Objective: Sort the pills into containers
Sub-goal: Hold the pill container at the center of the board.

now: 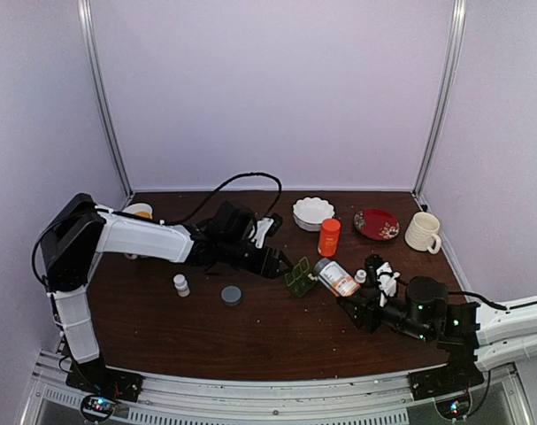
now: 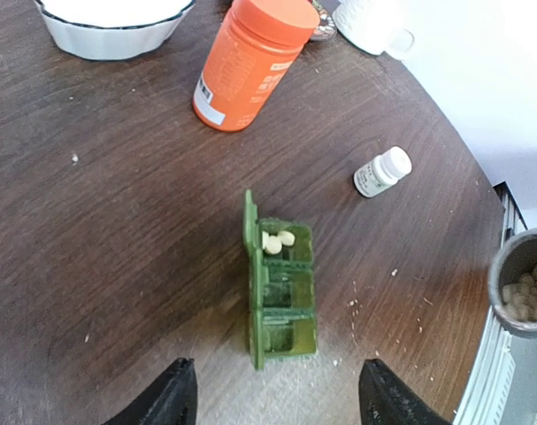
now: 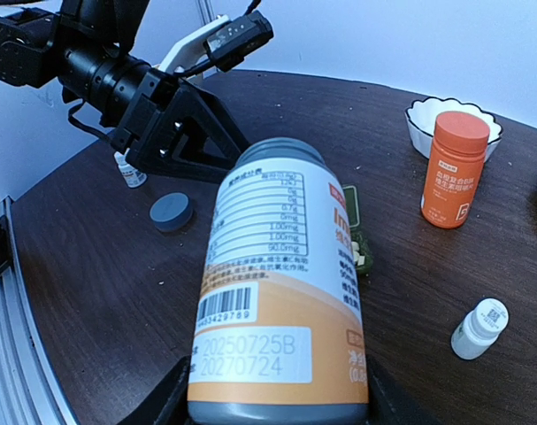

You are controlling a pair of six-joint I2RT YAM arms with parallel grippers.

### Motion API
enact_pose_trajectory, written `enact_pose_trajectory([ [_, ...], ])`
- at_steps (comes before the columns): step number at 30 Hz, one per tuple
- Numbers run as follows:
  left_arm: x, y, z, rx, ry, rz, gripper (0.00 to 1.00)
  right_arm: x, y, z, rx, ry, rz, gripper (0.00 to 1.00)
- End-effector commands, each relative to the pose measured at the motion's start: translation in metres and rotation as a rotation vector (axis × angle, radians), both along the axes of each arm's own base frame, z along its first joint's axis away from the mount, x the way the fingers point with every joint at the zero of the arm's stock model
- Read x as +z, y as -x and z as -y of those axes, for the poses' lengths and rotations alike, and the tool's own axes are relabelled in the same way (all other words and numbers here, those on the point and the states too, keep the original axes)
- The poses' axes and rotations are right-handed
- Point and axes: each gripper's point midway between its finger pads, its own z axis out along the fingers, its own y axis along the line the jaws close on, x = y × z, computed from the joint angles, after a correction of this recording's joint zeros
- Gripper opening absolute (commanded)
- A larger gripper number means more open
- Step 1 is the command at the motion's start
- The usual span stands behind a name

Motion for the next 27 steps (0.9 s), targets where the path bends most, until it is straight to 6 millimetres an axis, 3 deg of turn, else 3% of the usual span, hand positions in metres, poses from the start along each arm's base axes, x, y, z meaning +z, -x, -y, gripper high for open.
enact_pose_trajectory([
  [1,0.010,-0.010,0.028,-0.035,0.076,0.035,0.64,0.006,-0.002,0.005,-0.016,-0.048,-0.002,0.00],
  [7,-0.009,-0.029,0.028,0.058,0.003,0.015,0.61,0.012,-0.001,0.008,-0.014,-0.076,0.005,0.00],
  [11,-0.016,-0.029,0.036,0.044,0.013,-0.013,0.59,0.011,-0.001,0.010,-0.013,-0.068,0.003,0.00],
  [20,-0.027,-0.026,0.045,0.018,-0.018,-0.032,0.43,0.009,-0.004,0.010,-0.023,-0.055,0.001,0.00],
  [27,-0.039,-0.022,0.037,0.026,-0.078,-0.057,0.28,0.008,-0.003,0.010,-0.018,-0.055,-0.004,0.00],
])
